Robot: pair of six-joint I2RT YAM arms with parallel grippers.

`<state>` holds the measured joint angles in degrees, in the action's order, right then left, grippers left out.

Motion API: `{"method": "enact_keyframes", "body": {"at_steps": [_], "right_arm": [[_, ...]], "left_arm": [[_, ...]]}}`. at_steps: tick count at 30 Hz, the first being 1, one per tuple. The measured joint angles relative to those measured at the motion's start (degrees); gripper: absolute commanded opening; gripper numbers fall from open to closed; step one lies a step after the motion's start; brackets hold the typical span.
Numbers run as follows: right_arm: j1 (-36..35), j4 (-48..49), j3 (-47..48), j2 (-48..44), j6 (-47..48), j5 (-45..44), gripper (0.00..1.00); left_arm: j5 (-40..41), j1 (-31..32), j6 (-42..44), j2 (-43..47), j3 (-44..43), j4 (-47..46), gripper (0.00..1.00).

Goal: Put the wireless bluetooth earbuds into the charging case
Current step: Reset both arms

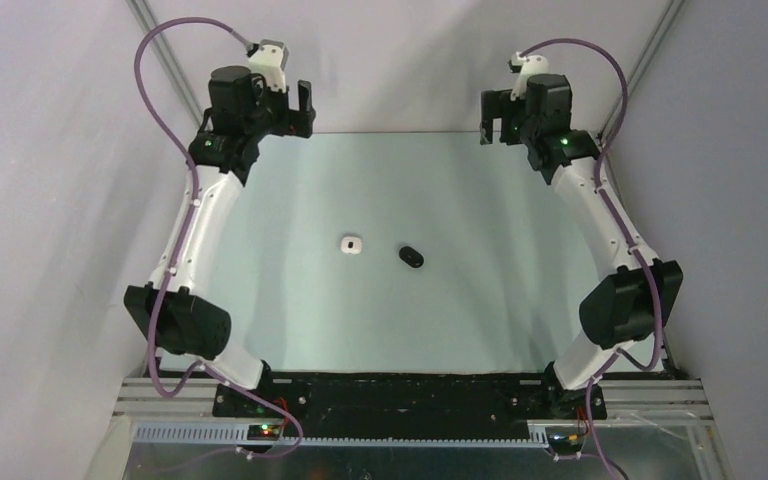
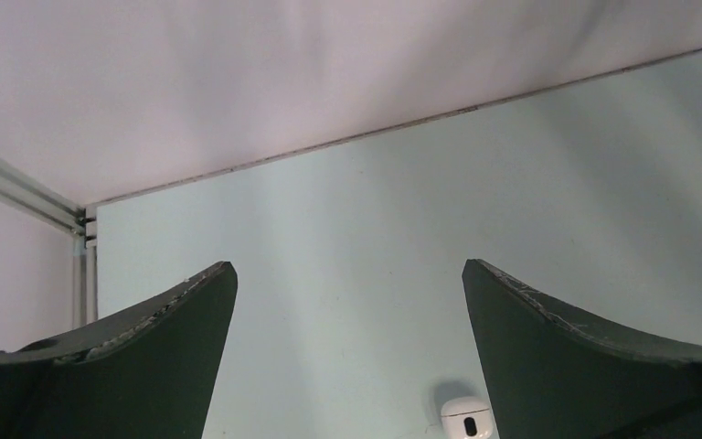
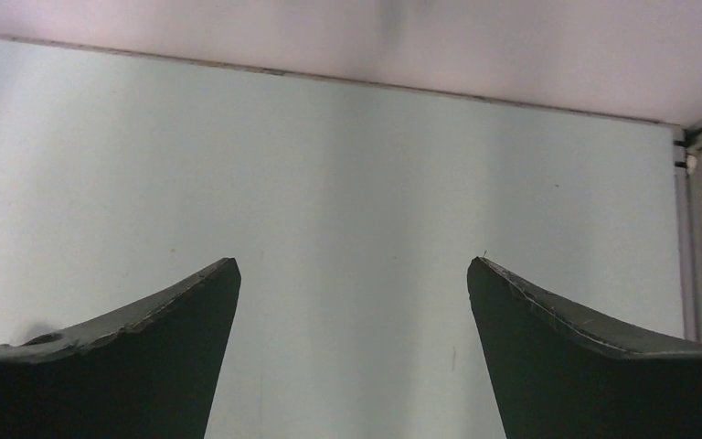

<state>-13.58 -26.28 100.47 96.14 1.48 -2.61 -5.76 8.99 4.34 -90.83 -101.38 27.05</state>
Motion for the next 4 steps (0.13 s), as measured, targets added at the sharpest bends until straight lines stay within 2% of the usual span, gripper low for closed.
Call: {"method": "enact_keyframes", "body": {"at_steps": [4], "right_arm": [[-0.87, 0.44, -3.58, -2.86, 0.04, -3.52, 0.99]], "left_arm": [[1.36, 0.24, 0.0, 0.26, 1.11, 0.09, 1.0]]}}
